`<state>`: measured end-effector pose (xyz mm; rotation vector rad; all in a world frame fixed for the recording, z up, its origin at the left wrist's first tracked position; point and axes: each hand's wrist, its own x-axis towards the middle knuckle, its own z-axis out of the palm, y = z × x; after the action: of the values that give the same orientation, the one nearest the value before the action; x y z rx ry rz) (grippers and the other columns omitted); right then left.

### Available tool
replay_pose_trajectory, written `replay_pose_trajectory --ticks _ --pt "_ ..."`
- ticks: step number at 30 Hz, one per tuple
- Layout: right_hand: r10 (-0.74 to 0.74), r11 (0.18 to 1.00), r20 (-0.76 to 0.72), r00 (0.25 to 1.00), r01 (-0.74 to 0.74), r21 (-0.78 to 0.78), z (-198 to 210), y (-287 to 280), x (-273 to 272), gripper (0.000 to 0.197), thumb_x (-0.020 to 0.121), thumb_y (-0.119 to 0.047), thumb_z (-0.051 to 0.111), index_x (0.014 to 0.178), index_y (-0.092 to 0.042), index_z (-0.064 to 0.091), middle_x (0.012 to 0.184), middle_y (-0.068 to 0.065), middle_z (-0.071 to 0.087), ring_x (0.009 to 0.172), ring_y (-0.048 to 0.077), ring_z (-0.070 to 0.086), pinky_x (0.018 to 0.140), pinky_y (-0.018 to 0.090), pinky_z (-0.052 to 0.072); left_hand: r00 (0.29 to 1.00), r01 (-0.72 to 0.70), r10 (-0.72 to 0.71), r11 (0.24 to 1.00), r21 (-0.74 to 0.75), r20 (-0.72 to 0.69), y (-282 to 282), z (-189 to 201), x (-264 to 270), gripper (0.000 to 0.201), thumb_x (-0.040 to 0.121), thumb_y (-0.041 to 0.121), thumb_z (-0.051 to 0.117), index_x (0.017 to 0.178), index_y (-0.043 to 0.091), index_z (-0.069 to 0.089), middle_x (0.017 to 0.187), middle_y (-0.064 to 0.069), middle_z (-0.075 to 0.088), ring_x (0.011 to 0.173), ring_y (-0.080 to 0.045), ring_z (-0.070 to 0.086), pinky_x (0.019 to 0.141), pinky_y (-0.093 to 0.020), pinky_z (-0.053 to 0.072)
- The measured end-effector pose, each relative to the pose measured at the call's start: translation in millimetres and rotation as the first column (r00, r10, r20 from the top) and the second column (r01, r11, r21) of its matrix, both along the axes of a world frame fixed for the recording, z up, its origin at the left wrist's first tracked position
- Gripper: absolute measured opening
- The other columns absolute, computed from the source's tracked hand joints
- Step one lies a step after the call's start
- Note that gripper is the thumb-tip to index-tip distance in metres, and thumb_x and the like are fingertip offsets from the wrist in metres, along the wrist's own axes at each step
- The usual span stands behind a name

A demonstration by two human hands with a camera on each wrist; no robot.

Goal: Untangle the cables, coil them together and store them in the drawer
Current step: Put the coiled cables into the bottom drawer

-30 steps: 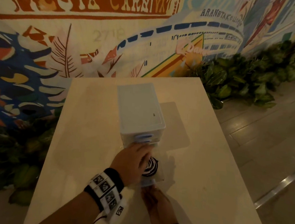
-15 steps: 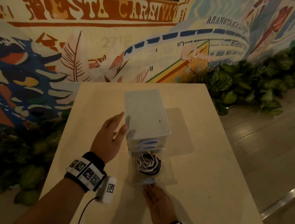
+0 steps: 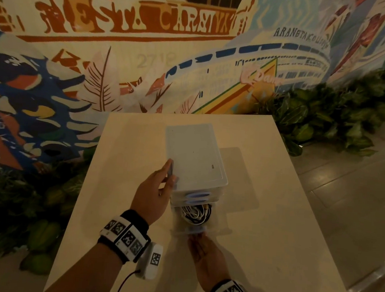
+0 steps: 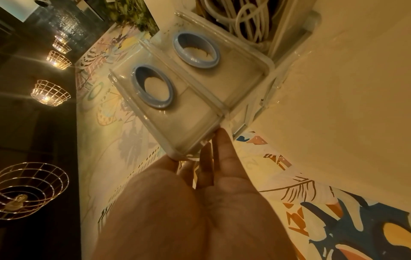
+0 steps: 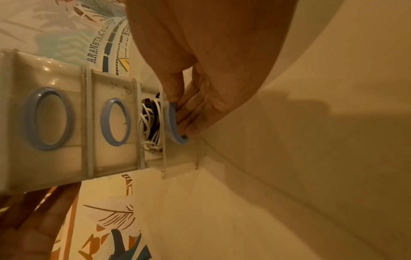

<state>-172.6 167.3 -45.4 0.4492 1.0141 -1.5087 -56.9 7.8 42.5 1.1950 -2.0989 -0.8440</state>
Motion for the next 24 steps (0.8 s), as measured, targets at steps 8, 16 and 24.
replay_pose_trajectory --ticks 8,16,24 --pt "0.236 0.963 -0.161 0.958 -0.208 0.170 5.0 -8.8 -15.4 0.026 0.105 -0.016 0.052 0.107 0.003 0.069 0.093 0.017 0.077 0.091 0.032 0.071 0.078 0.038 0.057 1.000 0.000 0.000 1.000 0.019 -0.006 2.0 -0.9 0.1 0.058 0.097 0.050 0.038 0.152 0.032 0.033 0.137 0.000 0.058 0.109 -0.004 0.060 0.081 -0.018 0.053" --pt "0.210 0.793 -0.880 -0.426 -0.453 0.408 41.0 -5.4 -34.1 0.024 0.094 -0.034 0.060 0.116 -0.027 0.067 0.118 -0.015 0.065 0.110 0.000 0.056 0.094 0.012 0.043 1.000 -0.011 0.010 0.999 0.039 0.005 3.0 -1.3 -0.1 0.058 0.097 0.050 0.038 0.152 0.032 0.031 0.137 -0.002 0.057 0.112 -0.006 0.059 0.078 -0.013 0.051" --pt "0.172 0.588 -0.628 -0.759 -0.432 0.684 -8.6 -24.8 -43.8 0.056 0.104 -0.034 0.037 0.155 -0.010 0.038 0.157 0.008 0.042 0.149 0.026 0.034 0.125 0.038 0.024 1.000 -0.008 0.007 0.997 0.077 0.013 4.7 1.7 0.1 0.060 0.096 0.054 0.036 0.153 0.035 0.028 0.141 0.001 0.054 0.117 -0.009 0.058 0.088 -0.030 0.056"
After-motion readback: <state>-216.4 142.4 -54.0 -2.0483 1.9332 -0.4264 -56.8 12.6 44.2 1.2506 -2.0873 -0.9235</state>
